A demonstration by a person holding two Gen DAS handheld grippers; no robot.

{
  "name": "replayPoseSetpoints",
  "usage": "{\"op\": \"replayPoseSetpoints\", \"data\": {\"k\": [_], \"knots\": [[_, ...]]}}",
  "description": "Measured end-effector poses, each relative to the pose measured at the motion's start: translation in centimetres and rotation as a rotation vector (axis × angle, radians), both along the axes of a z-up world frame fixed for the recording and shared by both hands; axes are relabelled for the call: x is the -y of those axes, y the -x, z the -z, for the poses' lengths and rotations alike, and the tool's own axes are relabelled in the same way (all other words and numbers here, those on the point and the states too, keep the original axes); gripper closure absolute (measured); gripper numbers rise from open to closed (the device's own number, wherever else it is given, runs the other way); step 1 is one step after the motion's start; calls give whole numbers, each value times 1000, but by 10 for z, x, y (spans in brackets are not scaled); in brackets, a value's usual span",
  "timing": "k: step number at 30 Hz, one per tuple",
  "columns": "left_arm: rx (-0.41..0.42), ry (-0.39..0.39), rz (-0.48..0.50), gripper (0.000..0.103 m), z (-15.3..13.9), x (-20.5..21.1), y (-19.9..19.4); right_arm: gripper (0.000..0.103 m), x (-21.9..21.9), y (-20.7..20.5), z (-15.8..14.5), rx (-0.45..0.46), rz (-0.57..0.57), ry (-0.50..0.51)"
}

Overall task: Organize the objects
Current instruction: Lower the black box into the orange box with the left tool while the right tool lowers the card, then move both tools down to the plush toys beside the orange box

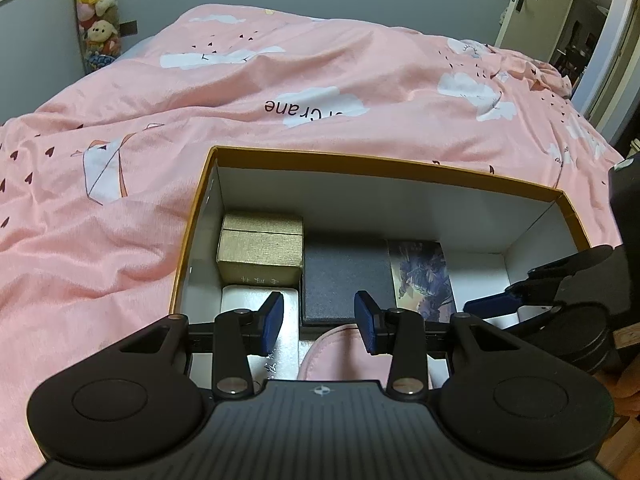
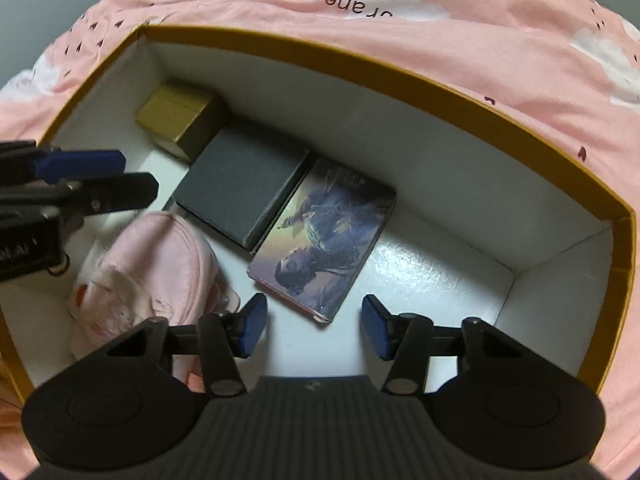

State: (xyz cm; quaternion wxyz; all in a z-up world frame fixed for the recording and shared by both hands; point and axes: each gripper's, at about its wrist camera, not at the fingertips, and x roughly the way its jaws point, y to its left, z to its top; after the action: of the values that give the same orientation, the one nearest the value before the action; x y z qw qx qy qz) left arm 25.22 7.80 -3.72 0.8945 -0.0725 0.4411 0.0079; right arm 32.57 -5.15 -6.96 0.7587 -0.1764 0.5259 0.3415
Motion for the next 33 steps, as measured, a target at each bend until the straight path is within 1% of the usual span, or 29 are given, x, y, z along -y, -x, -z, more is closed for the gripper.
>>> {"op": "replayPoseSetpoints", "data": {"k": [1, 3, 11, 16, 20, 21, 24, 26, 28, 30, 33], "knots": [[0, 1, 0, 58, 0, 0, 0, 61, 0, -1, 1, 0, -3, 1], [-2, -1, 1, 58, 1, 0, 0, 66, 1, -3, 3, -6, 4, -17], [-4, 1, 1, 58, 0, 2, 5, 66, 6, -5, 4, -9, 21, -50], [34, 15, 33, 58, -19, 9, 21, 65, 19, 12, -21, 27, 42, -95], [71, 47, 81, 58, -41, 20, 47, 63, 37, 46, -50, 75, 65, -177], [77, 58, 91, 58, -46, 23, 55, 60, 44, 57, -58, 87, 73, -200], [81, 94, 127, 58, -57, 34, 79, 60, 60, 82, -79, 134, 89, -249], [63, 120, 143, 58, -60, 41, 95, 60, 73, 104, -90, 158, 114, -276], [37, 143, 154, 58, -60, 47, 109, 60, 89, 120, -96, 159, 142, -300], [-10, 174, 160, 58, -56, 54, 122, 60, 103, 138, -96, 141, 175, -313], [-86, 218, 148, 58, -45, 62, 136, 60, 119, 162, -92, 127, 217, -304]]}}
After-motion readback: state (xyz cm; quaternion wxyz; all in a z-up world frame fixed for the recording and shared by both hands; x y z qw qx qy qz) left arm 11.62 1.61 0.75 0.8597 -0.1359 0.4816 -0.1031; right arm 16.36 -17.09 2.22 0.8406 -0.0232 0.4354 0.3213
